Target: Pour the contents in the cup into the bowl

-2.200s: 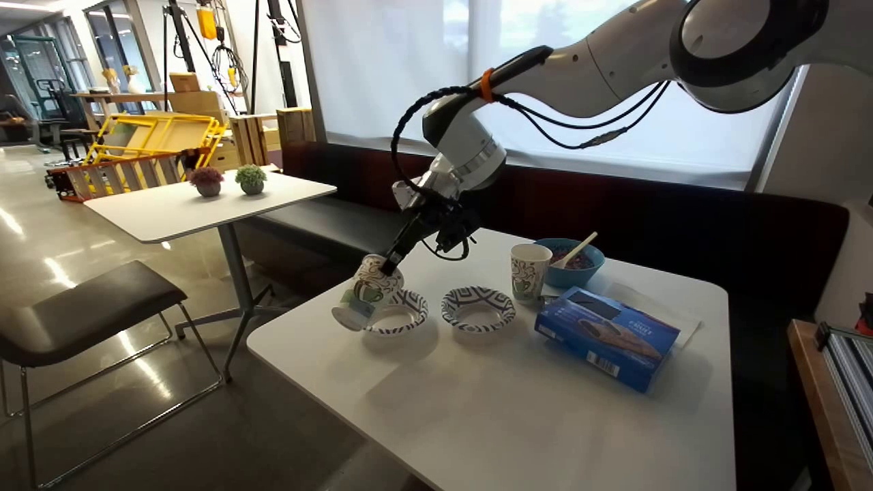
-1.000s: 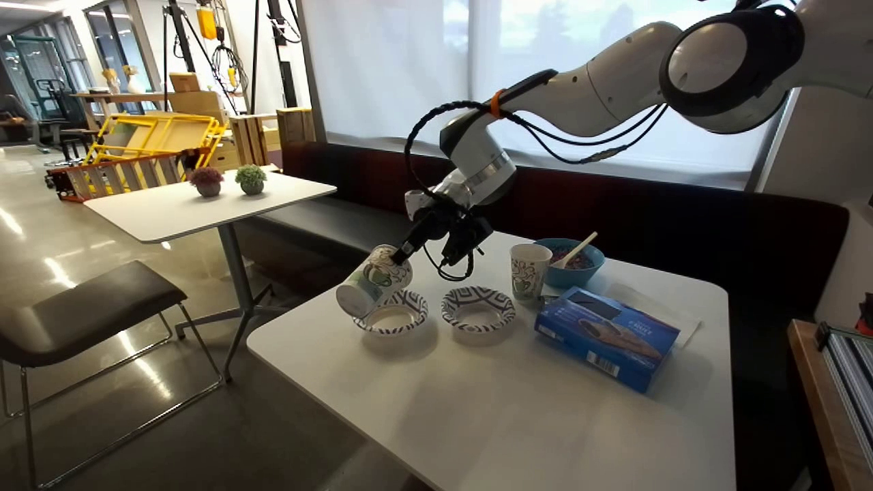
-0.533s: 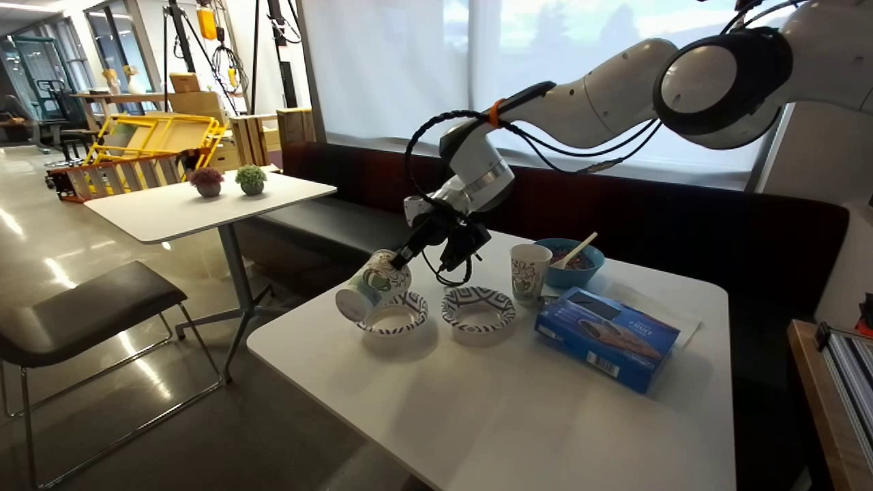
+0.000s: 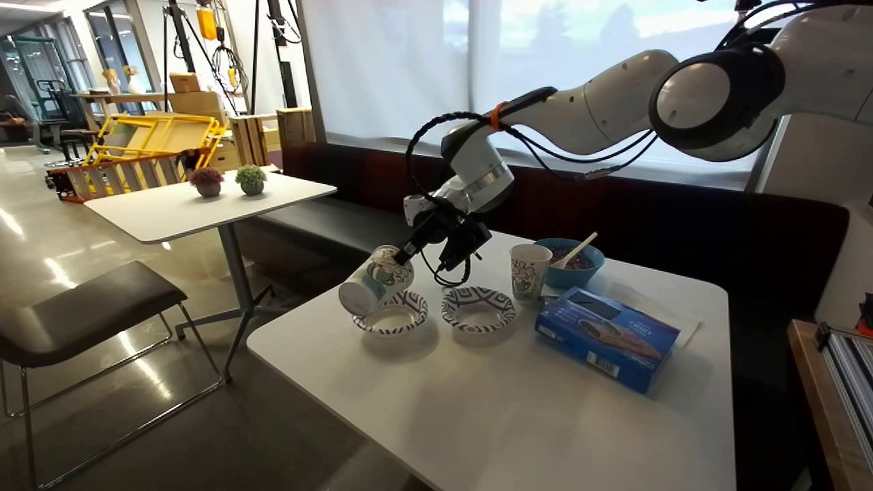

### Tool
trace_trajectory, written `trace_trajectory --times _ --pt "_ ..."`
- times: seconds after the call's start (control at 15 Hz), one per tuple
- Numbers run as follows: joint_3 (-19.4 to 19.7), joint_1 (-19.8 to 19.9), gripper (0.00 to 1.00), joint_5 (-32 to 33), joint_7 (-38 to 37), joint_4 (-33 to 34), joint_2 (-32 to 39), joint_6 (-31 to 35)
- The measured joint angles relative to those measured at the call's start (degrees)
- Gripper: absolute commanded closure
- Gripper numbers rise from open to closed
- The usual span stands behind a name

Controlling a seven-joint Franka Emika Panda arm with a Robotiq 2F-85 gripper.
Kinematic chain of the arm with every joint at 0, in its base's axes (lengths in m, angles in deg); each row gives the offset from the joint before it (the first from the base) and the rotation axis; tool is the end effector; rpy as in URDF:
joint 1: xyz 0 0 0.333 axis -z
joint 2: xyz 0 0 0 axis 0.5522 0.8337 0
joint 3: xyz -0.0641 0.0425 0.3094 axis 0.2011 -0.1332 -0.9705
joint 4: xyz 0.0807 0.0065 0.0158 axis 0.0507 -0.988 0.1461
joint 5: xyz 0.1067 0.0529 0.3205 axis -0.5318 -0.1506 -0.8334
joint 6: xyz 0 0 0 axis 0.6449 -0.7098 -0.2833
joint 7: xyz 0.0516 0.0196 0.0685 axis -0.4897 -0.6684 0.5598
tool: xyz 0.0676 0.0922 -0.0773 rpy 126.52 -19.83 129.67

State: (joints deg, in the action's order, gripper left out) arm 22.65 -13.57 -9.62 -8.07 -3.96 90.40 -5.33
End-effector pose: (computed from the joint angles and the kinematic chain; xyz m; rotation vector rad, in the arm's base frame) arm 0.6758 -0.0147 0.1480 -1.5375 -0.7835 -0.3906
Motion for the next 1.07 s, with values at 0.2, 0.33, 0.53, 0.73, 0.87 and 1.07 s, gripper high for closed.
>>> trace_trajectory --times 0.2,0.33,0.53,0.73,0.87,1.07 --pt "-0.4 0.1 0.99 -0.2 -0.5 1.4 1.0 -1.2" --pt "-0.8 0.1 0.99 -0.2 -0.8 2.0 1.4 -1.4" --pt "-1.3 0.1 0.99 -0.2 -1.4 2.9 2.1 -1.5" --pt "-1.6 0.2 0.99 -0.2 -2.2 3.8 2.7 -1.5" --pt "-1.8 0.2 0.99 -0.2 -2.6 4.4 3.1 -1.6" --pt "-2.2 0.3 0.99 -0.2 -3.1 5.3 3.7 -2.0"
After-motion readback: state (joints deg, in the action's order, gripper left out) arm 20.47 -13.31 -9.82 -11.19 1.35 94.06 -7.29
